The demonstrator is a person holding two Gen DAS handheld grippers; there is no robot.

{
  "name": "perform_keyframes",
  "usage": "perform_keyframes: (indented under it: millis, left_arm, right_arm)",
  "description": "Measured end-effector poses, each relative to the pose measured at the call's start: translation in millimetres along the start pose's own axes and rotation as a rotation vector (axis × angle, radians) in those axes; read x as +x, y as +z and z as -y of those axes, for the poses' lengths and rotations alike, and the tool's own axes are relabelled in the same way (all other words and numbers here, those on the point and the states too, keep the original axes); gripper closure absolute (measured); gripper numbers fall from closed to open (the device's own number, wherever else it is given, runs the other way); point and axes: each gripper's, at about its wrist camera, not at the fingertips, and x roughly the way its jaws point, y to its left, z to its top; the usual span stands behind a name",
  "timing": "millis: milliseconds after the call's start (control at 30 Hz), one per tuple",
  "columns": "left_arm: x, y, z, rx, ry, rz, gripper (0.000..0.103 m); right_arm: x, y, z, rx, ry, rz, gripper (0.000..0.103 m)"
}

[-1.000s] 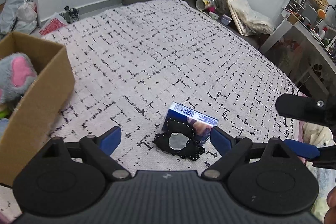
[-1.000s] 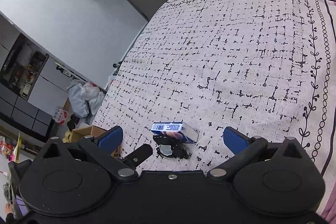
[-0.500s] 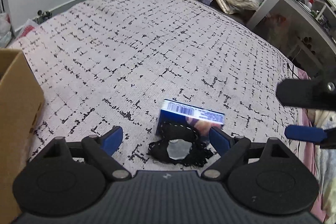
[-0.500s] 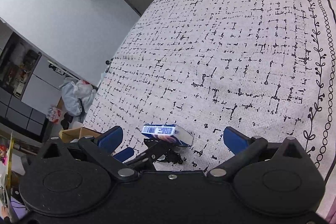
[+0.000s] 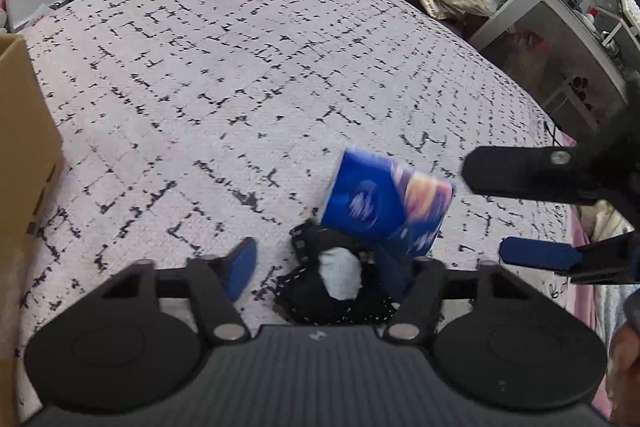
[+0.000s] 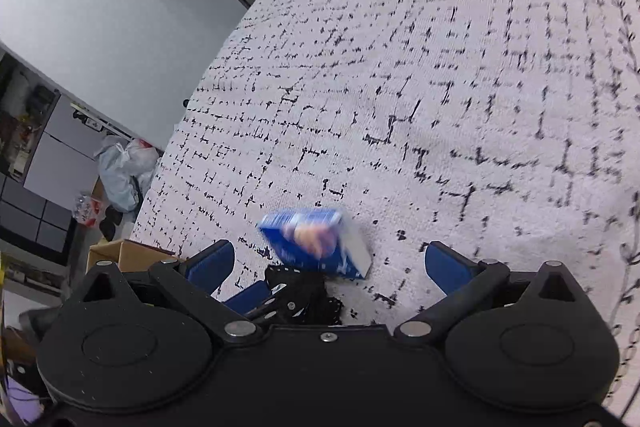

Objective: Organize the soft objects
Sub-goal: 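Grasp the black item with the left tool while the right tool grasps the blue tissue pack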

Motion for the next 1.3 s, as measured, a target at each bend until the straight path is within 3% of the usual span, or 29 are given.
perform_keyframes:
  millis: [133,233,567,767,867,967,1300]
  left_arm:
    - [-1.2,5.9,-14.2,-0.063,0.0,-0.025,0.073]
    - [-1.7,10.7,-25.0,-0.118,-0.017,-0.042,0.077]
    - [-7.8,26.1,-55.7,-0.239,0.024,-0.03,0.078]
    - [-8.7,32.9,-67.6,-0.268,0.06,-0.009,0.078]
    - [-7.1,33.5,-69.6,-0.275,0.059,-0.014,0.078]
    - [-6.6,34.2,-69.7,-0.269,0.068,-0.01,0.078]
    - [-27.1,39.6,-64.7,-0.249,0.057,0.049,0.078]
  right_arm:
    - [13.8,-0.7,-1.6,0.021,-0.02,-0.007,0.0]
    - [22.9,0.0,-2.4,0.039,-0.059,0.014,0.0]
    - [51.1,-5.2,-28.5,-0.063,-0.136,0.036,0.0]
    - [64.2,-12.2,-47.1,-0.181,-0.234,0.04,0.0]
    - [64.3,-14.2,-49.8,-0.23,-0.279,0.051,0.01]
    - [68.5,-16.7,-56.4,-0.312,-0.341,0.066,0.028]
    - [41.7,-19.1,-59.8,-0.318,-0.315,0.128,0.031]
